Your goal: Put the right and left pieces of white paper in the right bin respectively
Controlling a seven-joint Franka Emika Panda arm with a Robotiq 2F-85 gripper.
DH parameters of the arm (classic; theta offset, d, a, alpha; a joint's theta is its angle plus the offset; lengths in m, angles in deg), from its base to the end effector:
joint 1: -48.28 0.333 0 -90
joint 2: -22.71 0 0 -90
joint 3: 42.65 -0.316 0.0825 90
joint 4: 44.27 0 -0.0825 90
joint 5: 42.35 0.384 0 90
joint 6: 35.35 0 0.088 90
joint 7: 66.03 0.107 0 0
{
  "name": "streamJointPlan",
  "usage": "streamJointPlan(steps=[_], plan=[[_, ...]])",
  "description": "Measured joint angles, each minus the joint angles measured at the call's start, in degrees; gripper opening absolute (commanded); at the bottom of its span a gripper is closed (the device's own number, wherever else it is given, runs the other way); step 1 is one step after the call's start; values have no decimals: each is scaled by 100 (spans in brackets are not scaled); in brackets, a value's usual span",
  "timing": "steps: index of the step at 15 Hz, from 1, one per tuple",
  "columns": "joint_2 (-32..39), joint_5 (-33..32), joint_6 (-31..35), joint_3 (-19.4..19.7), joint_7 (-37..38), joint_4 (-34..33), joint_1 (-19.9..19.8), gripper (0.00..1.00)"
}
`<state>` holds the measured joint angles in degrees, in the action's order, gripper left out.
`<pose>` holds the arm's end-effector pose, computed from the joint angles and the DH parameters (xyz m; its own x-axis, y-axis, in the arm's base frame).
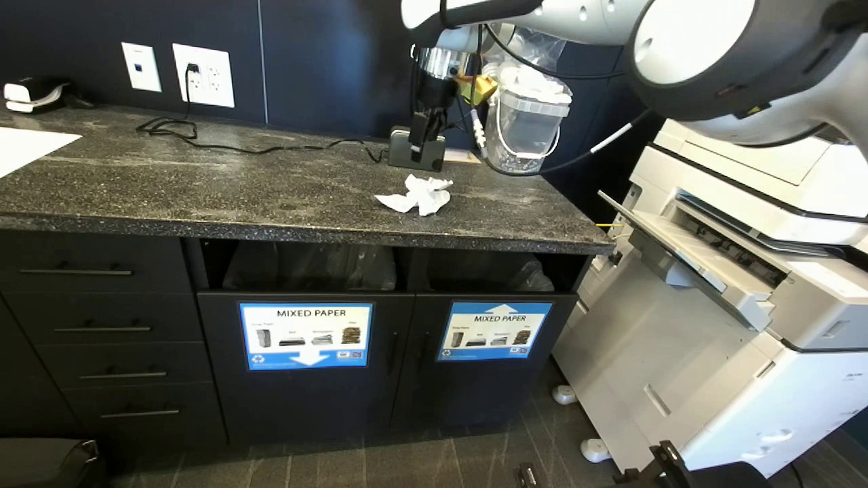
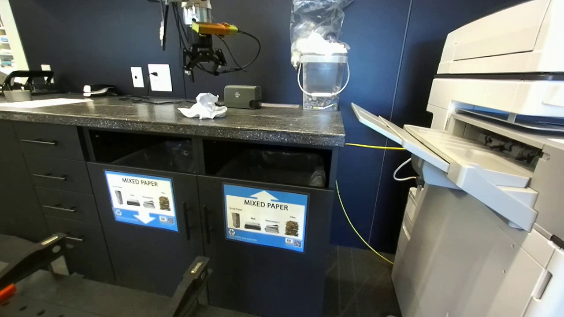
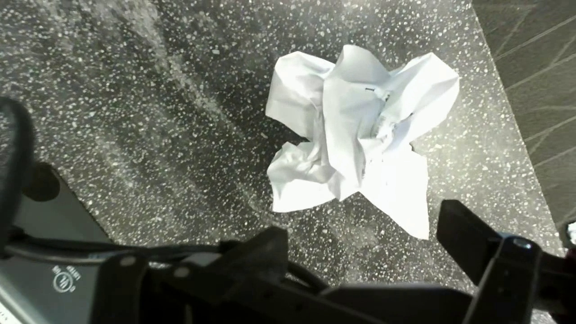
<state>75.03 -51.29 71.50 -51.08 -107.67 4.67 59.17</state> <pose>0.7649 0.2030 0.3723 0.5045 0.8618 0.0530 0.8564 -0.5072 0.0965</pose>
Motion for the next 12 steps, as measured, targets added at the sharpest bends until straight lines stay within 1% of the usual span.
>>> streamJointPlan(steps=[3, 6, 9, 12], plan=[[463, 3, -509, 2, 9, -637, 56, 100], [852, 4, -663, 21, 40, -1189, 118, 100], [1079, 5, -689, 71, 43, -1491, 170, 100], [1225, 1, -851, 142, 54, -1692, 227, 100]])
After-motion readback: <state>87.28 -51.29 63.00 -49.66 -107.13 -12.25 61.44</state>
